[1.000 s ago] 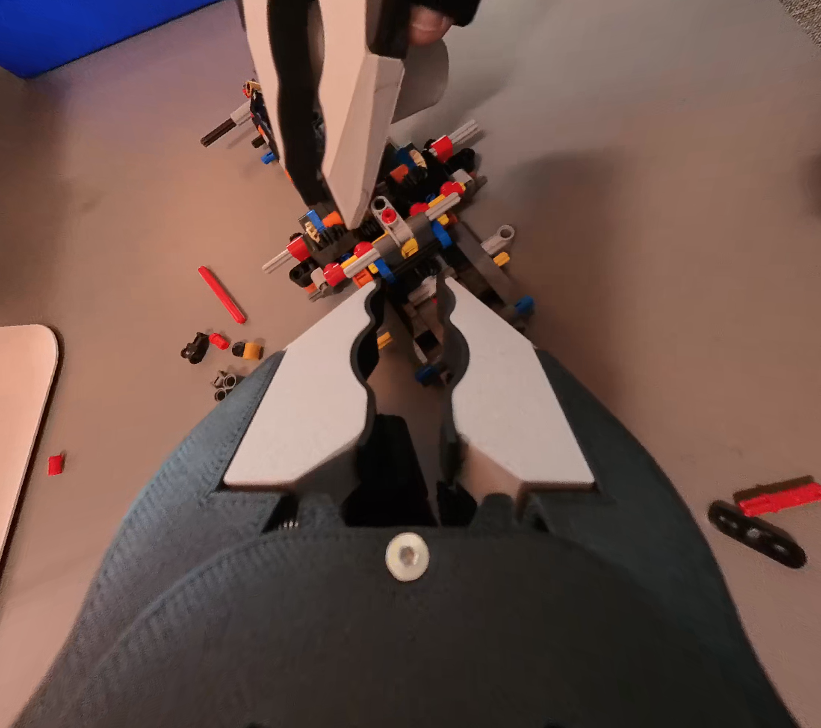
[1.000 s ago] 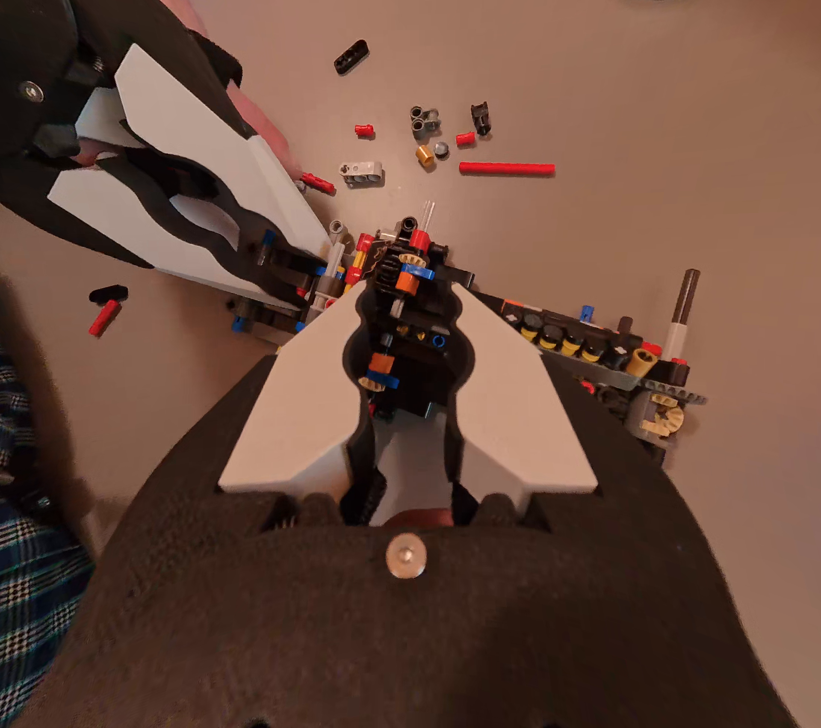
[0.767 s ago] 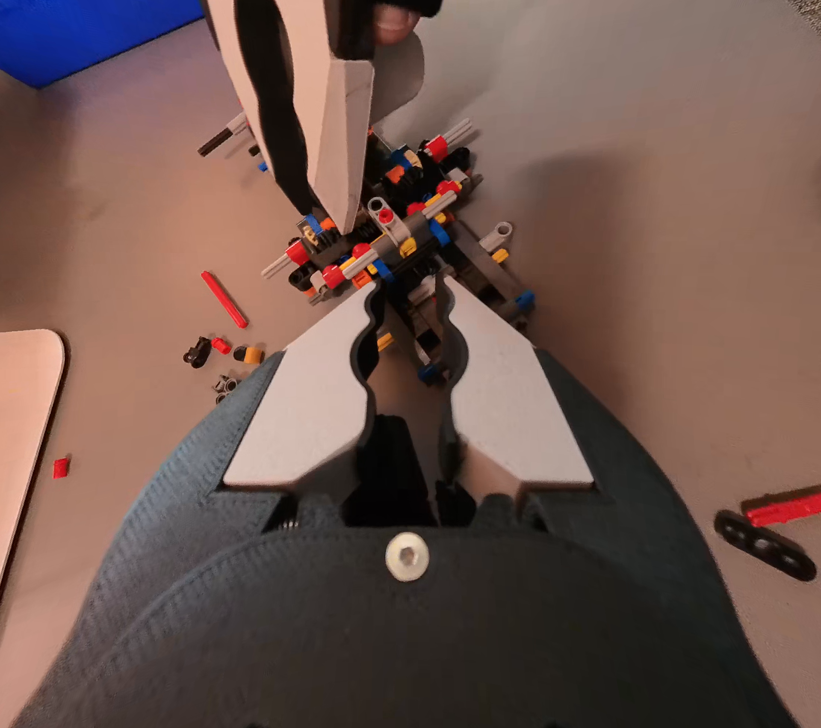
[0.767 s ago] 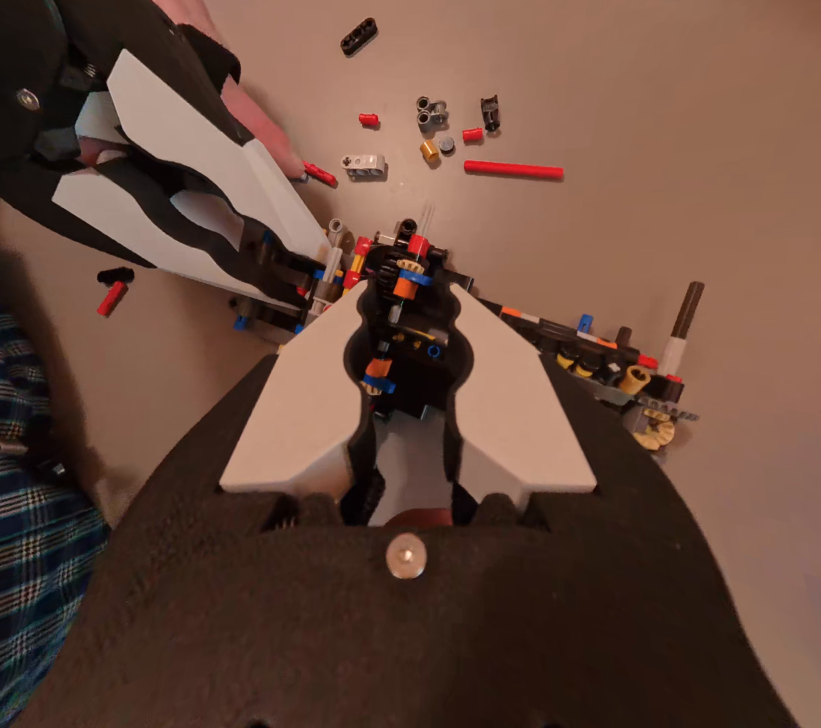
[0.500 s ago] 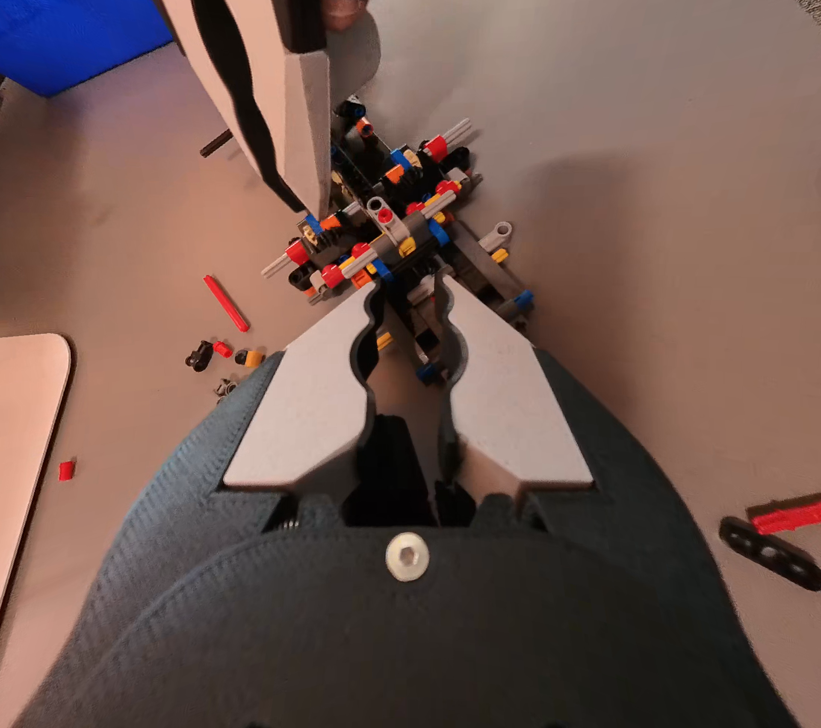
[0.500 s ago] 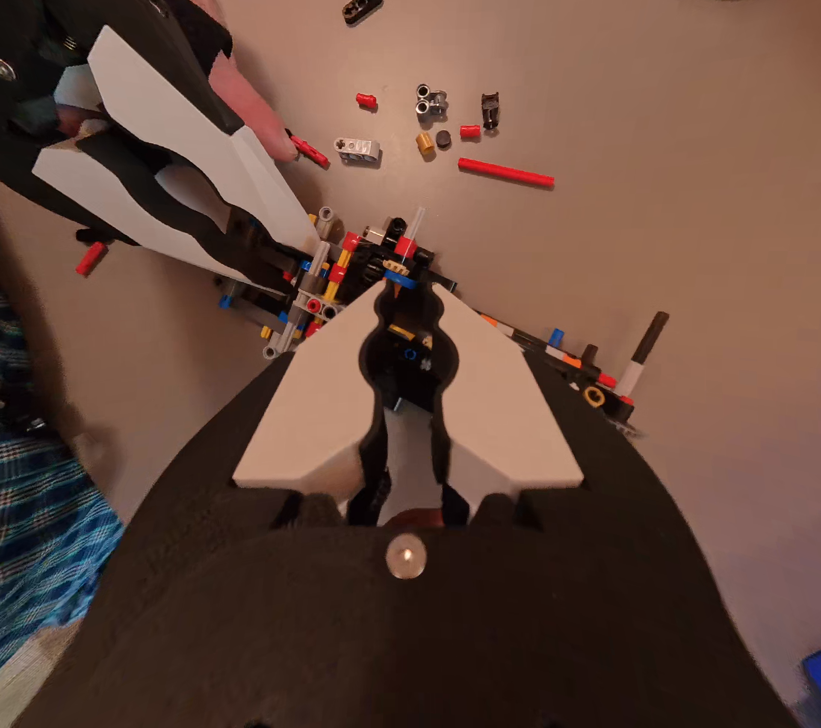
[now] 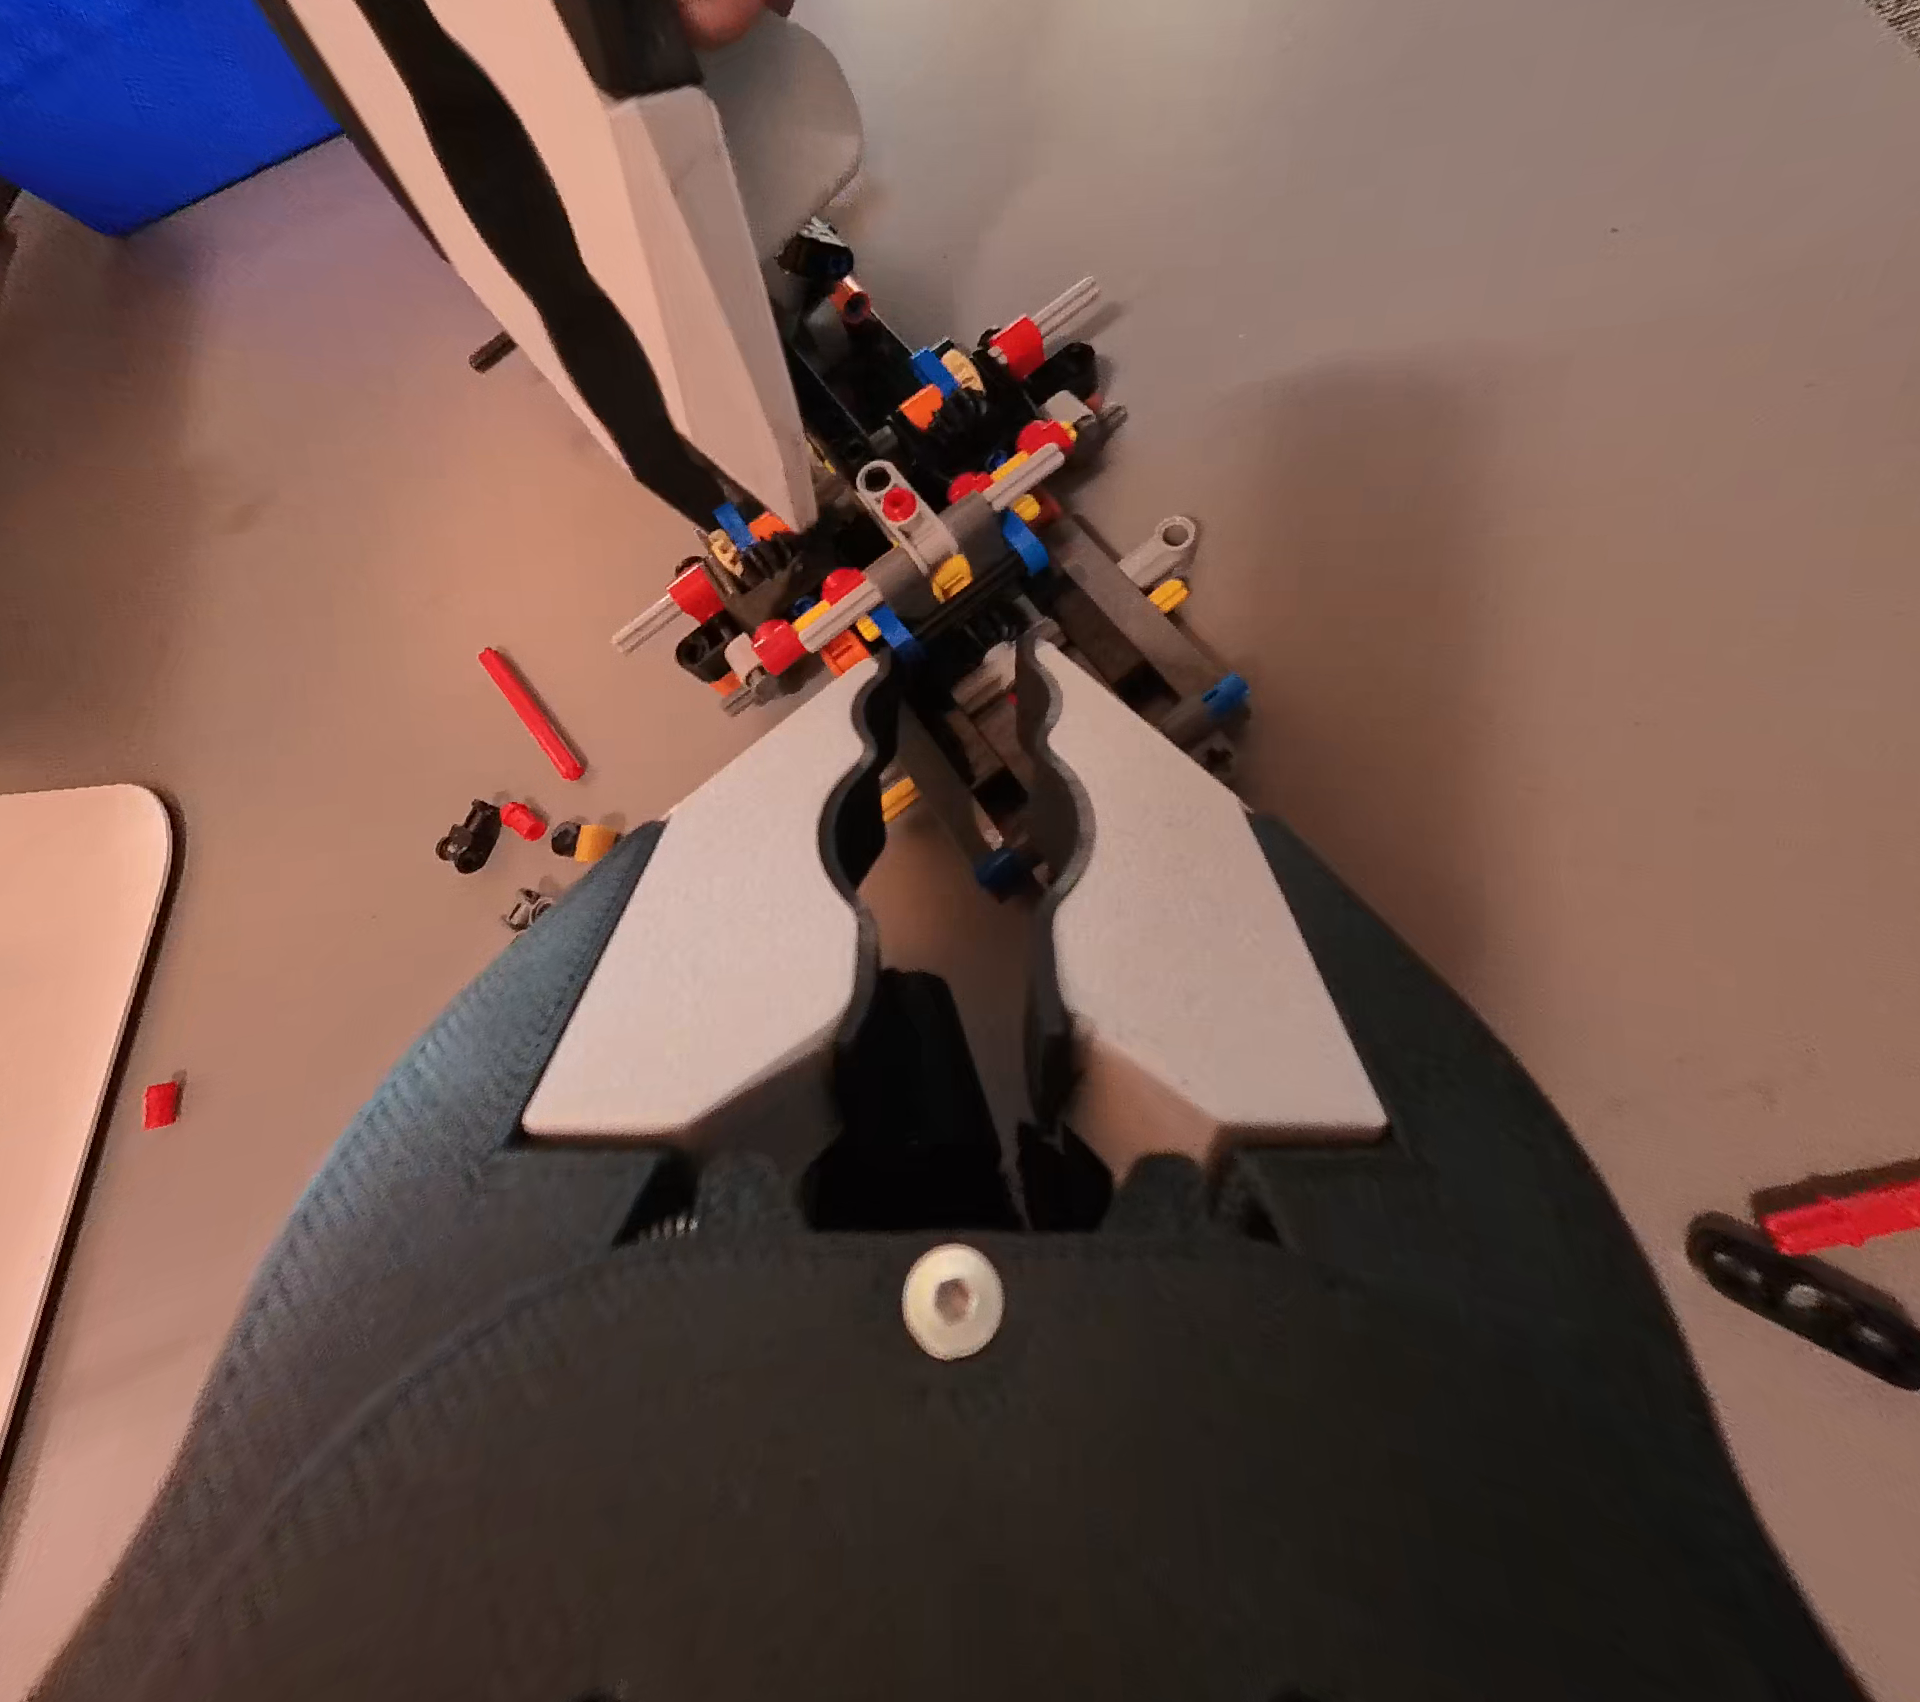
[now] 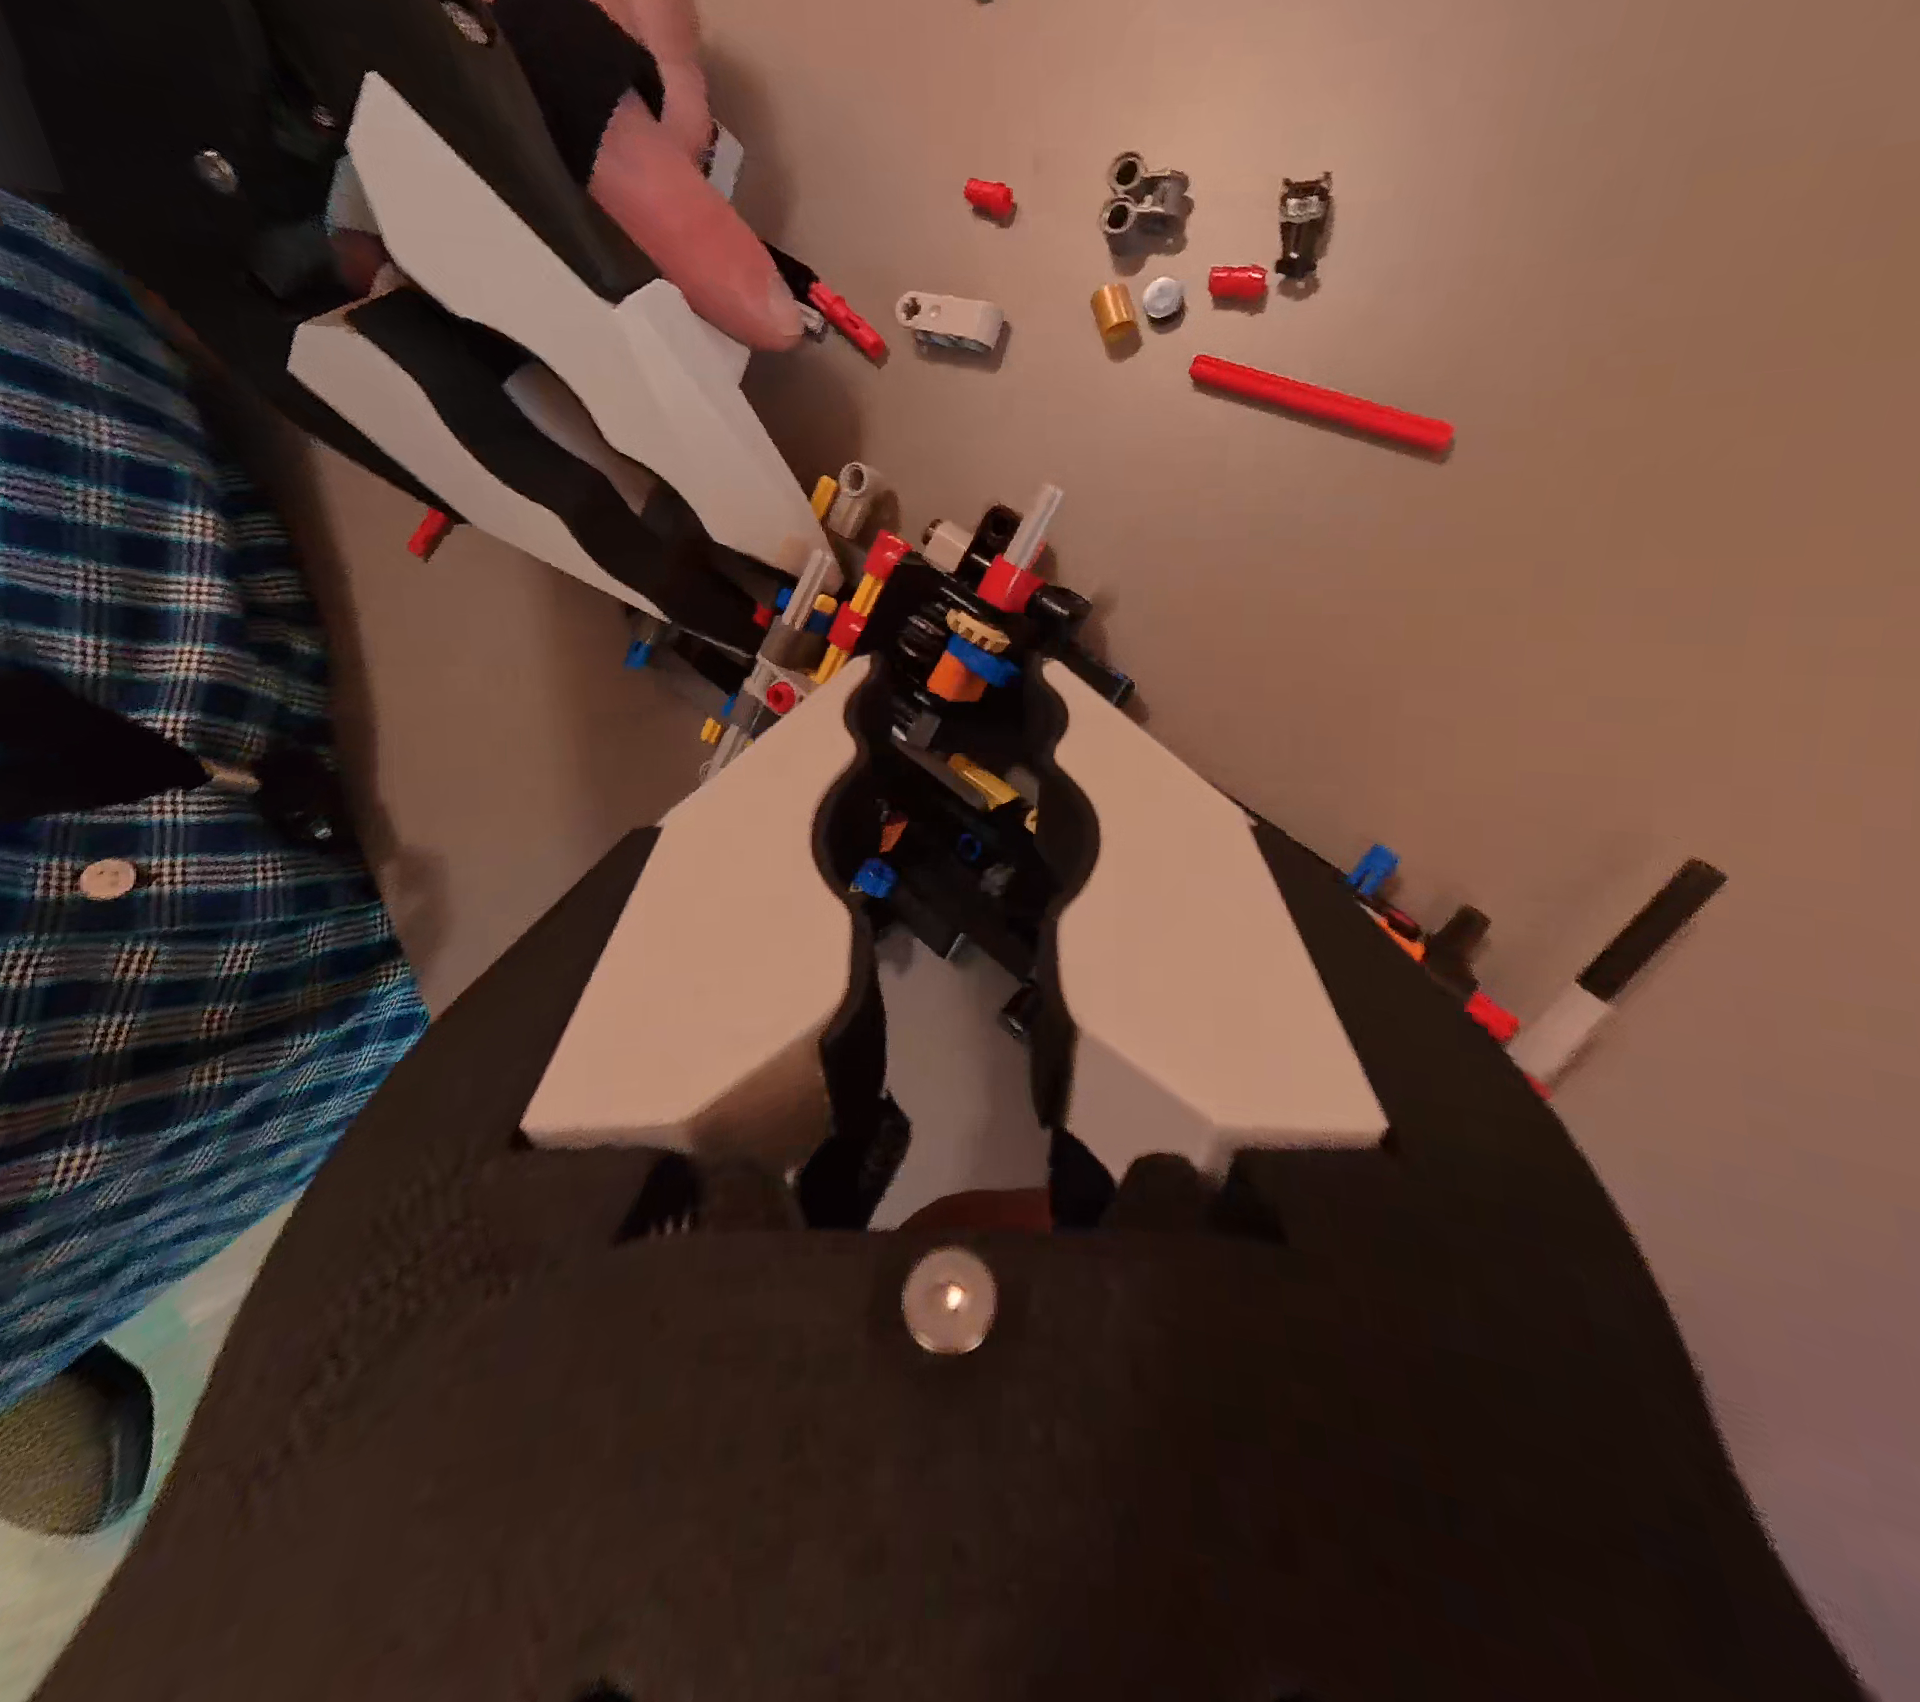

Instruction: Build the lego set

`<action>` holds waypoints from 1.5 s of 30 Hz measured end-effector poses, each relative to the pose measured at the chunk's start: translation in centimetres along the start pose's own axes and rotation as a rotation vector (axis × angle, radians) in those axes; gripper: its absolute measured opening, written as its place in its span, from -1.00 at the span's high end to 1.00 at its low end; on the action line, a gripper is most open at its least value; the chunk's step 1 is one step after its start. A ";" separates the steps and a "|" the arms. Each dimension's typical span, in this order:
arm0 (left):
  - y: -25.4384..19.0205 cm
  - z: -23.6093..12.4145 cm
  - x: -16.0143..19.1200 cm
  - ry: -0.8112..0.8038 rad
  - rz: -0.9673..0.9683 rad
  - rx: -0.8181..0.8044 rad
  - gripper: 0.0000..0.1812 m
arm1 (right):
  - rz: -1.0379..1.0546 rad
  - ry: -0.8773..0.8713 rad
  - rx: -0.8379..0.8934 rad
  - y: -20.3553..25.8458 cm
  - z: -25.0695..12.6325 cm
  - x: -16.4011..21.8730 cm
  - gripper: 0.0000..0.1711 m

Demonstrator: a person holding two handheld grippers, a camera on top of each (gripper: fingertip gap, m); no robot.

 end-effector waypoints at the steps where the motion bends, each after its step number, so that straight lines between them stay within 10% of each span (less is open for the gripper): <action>1: 0.0 0.0 0.0 0.000 0.001 -0.001 0.76 | -0.008 0.013 -0.009 0.0 0.1 0.0 0.73; 45: 0.2 0.1 0.0 0.003 -0.006 0.002 0.77 | -0.390 0.027 0.120 1.2 0.0 0.0 0.79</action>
Point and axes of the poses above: each gripper's, where its closed fingertips meet, z out along the fingers, x out of its underside, y = z × x across the jaws, the point moved 7 cm from there along -z, back along the fingers, and after that the axes turned 6 degrees about -y, right-handed, at the moved point
